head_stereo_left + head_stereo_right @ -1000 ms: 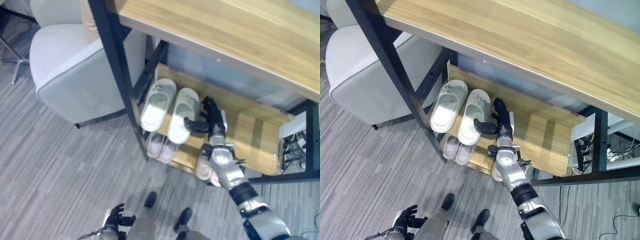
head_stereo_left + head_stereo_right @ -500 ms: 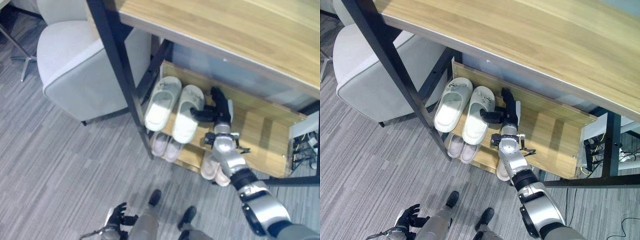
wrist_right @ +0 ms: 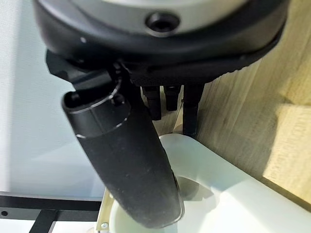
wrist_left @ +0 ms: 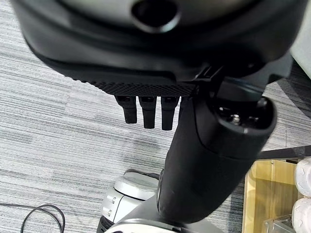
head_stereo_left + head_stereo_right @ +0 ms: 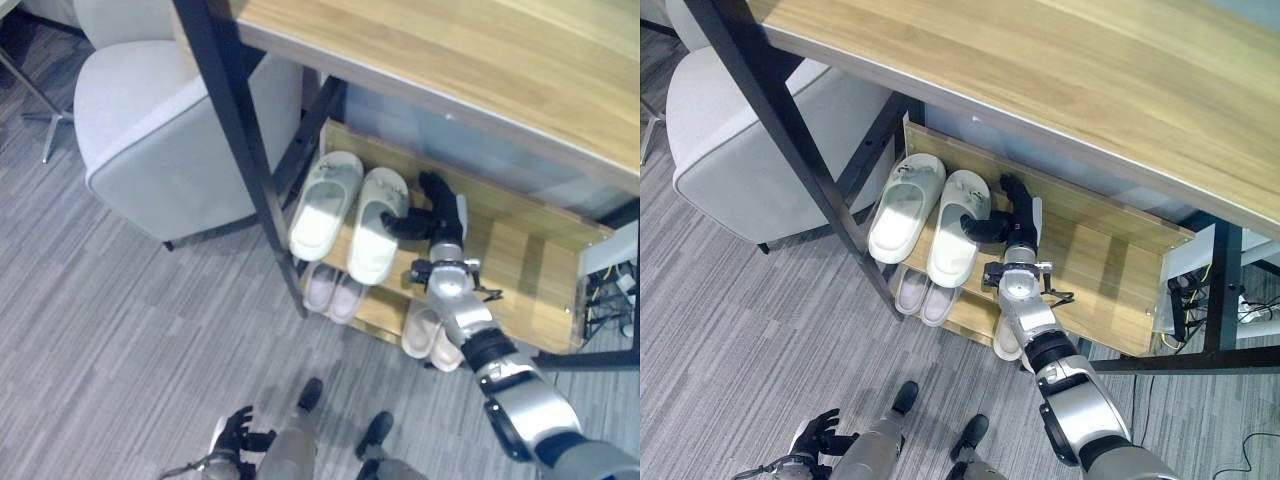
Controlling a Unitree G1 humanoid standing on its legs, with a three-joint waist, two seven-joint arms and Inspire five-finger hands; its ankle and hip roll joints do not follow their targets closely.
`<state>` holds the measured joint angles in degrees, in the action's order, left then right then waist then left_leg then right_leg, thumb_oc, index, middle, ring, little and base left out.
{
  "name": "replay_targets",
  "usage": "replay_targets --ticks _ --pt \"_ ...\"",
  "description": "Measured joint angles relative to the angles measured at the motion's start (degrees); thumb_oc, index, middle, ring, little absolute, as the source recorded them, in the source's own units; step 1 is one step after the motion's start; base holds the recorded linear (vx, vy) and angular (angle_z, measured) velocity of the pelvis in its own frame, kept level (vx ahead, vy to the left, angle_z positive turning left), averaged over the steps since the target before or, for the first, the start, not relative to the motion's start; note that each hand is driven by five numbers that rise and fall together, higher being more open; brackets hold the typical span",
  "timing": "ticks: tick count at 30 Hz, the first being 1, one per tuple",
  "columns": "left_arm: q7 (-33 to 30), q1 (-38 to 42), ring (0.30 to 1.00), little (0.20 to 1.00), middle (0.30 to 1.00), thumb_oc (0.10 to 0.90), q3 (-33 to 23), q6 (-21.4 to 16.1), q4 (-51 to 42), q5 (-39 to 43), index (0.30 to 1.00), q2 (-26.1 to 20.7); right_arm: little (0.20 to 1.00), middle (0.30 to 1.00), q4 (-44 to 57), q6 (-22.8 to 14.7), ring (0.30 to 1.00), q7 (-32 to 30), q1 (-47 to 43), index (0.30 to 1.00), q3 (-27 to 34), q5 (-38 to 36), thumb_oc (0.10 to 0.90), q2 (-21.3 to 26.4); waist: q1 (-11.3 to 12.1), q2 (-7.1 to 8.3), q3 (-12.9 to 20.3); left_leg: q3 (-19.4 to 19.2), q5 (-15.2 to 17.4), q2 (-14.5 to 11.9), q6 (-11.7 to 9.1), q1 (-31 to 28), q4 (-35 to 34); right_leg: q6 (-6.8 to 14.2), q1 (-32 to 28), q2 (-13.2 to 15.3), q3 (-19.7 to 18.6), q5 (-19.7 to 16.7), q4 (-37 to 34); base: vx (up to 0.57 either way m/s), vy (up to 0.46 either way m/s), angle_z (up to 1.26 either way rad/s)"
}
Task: Arrange the slippers neatly on the shoe rack.
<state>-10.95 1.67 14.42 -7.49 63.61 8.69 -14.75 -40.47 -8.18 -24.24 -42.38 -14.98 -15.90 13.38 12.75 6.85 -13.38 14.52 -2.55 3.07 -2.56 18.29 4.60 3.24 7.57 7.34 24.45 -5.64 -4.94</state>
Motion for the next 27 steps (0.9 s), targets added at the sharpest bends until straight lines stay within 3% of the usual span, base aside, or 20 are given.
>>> replay_targets --ticks 27 --pt "0.4 -0.1 0.900 0.900 0.900 0.800 -3.1 1.4 1.2 -0.1 0.900 0.4 0.900 0.900 20.3 0.8 0.900 7.7 17.8 0.900 -1.1 0.0 0.800 -1.3 -1.8 0.07 0.0 -1.7 -0.6 0.2 0.6 -3.5 -1.5 0.2 -1.8 1.0 -1.3 -0.2 0.0 0.00 0.002 -0.02"
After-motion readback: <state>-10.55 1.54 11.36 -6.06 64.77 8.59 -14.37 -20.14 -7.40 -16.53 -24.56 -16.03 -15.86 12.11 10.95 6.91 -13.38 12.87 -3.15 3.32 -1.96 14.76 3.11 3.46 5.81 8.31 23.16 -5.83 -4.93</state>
